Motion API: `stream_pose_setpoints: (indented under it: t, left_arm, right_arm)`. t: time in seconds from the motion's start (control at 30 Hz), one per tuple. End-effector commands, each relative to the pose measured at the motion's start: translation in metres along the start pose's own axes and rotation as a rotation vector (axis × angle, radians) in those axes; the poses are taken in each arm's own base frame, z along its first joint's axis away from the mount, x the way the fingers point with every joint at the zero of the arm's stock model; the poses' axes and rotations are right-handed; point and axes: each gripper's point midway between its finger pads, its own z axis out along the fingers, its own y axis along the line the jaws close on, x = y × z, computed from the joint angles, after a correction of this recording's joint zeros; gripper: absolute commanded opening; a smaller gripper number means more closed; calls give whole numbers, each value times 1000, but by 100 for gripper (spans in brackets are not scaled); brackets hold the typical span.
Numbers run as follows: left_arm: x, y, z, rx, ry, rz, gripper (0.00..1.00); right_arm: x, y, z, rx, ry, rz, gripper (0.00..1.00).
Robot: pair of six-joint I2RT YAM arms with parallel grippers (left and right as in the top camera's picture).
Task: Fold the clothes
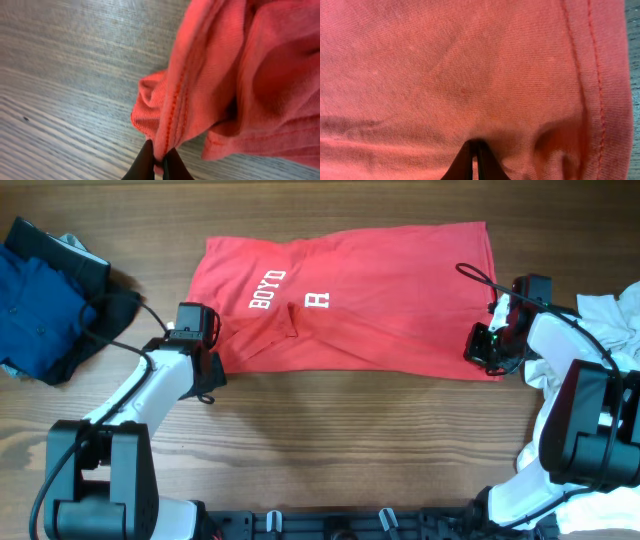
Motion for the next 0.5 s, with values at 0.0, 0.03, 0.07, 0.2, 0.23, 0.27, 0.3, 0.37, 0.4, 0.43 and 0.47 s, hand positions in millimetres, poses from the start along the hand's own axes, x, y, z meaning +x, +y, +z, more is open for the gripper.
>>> stream_pose_setpoints:
  t: [0.0, 0.03, 0.07, 0.2, 0.23, 0.27, 0.3, 0.37, 0.4, 0.43, 0.47]
  left_arm:
    - [-5, 16, 4, -93, -30, 49, 4]
    - [-11, 22, 3, -127, -58, 44, 4]
    - [-17, 25, 2, -148, -84, 38, 4]
    - [-35, 34, -2, -214, -169, 13, 4]
    - [-41, 38, -4, -236, -195, 5, 4]
    - [-47, 42, -6, -267, -225, -6, 4]
    - [-52, 46, -9, -291, -251, -16, 4]
    - [-60, 48, -11, -309, -286, -31, 4]
    - [-62, 48, -12, -309, -295, -35, 4]
    - [-63, 48, -12, -307, -302, -38, 4]
    - [-64, 49, -13, -313, -306, -41, 4]
  right_arm:
    - [14, -13, 20, 56, 66, -5, 6]
    - [14, -13, 20, 56, 66, -5, 6]
    - [14, -13, 20, 56, 66, -6, 6]
    - [14, -13, 20, 56, 66, -5, 6]
    - [14, -13, 20, 56, 66, -5, 6]
    - [14, -13, 20, 56, 66, -5, 6]
    - [14, -13, 20, 55, 65, -5, 6]
    - [14, -13, 20, 55, 65, -5, 6]
    - [14, -13, 20, 55, 65, -5, 6]
    - [14, -13, 20, 55, 65, -5, 6]
    - [14, -13, 20, 55, 65, -5, 6]
